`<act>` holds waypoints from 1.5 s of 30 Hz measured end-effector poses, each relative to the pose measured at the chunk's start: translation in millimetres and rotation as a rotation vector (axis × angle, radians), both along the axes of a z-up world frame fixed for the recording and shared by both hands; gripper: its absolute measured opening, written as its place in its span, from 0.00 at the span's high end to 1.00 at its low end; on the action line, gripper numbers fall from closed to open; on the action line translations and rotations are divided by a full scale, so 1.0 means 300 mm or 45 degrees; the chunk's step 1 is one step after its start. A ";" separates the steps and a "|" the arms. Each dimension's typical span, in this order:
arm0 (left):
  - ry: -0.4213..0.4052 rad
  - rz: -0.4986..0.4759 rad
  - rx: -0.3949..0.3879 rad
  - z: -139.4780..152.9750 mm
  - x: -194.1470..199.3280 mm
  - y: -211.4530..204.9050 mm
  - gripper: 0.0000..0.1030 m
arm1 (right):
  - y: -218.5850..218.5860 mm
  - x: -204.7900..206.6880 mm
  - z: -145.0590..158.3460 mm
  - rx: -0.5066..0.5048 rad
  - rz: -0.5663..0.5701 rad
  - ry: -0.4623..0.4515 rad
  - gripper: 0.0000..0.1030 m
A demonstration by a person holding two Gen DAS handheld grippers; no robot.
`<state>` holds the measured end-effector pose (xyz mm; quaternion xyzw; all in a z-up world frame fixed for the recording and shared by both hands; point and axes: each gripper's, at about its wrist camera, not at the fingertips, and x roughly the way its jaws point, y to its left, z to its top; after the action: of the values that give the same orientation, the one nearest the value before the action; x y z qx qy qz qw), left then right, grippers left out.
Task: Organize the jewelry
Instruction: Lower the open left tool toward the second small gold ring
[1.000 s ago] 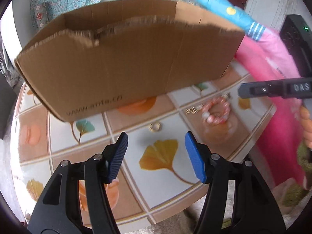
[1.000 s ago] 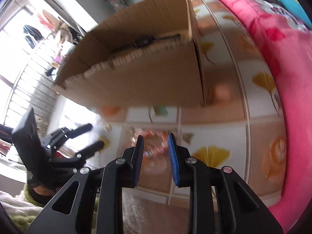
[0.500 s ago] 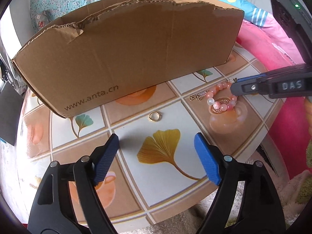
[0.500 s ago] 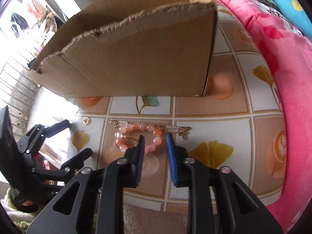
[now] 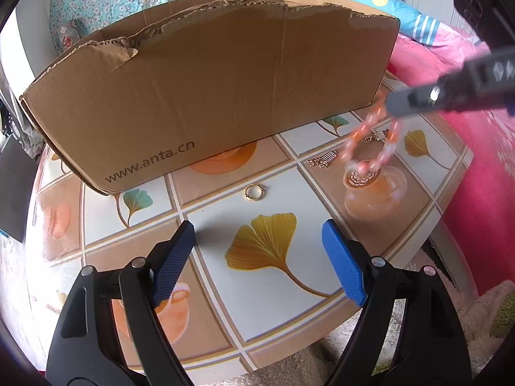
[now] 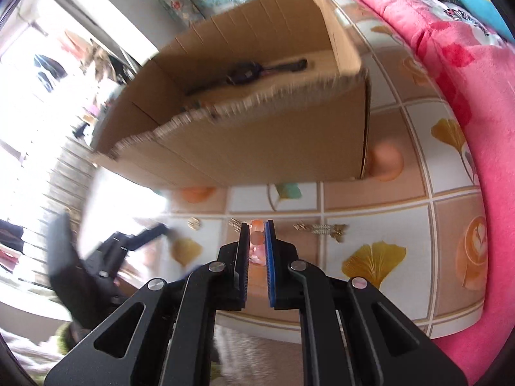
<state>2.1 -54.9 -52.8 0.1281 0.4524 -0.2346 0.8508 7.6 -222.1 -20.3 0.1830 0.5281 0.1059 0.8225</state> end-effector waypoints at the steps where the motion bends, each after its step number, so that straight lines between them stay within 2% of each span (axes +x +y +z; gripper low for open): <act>1: 0.000 0.001 0.000 0.000 0.000 0.000 0.25 | -0.013 -0.004 0.014 0.006 -0.011 -0.009 0.91; 7: 0.000 0.001 0.001 0.000 0.000 0.000 0.25 | -0.124 -0.014 0.065 -0.079 -0.114 -0.050 0.91; 14: 0.002 0.007 0.001 0.001 -0.001 0.006 0.24 | -0.203 0.019 0.008 -0.139 -0.210 -0.015 0.91; 24: -0.002 0.010 0.000 0.004 -0.005 0.005 0.24 | -0.302 -0.017 -0.081 -0.186 -0.301 0.072 0.90; 29: -0.007 0.010 -0.013 0.004 -0.010 0.006 0.24 | -0.289 -0.031 -0.046 -0.227 -0.292 0.010 0.90; 33: -0.012 0.017 -0.058 0.012 -0.004 0.030 0.25 | -0.239 -0.049 -0.010 -0.245 -0.214 -0.080 0.90; 37: -0.044 0.011 -0.078 0.028 0.010 0.042 0.35 | -0.158 -0.071 -0.016 -0.206 -0.104 -0.119 0.90; 42: -0.032 0.004 -0.081 0.026 0.038 0.038 0.53 | -0.093 -0.090 -0.064 -0.149 -0.023 -0.094 0.90; 45: -0.029 -0.017 -0.050 0.020 0.051 0.024 0.63 | -0.083 -0.098 -0.086 -0.121 -0.010 -0.070 0.89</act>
<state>17.3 -47.8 -47.0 0.1171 0.4371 -0.2476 0.8567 -21.9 -247.1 -46.2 0.1428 0.5090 0.0823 0.8448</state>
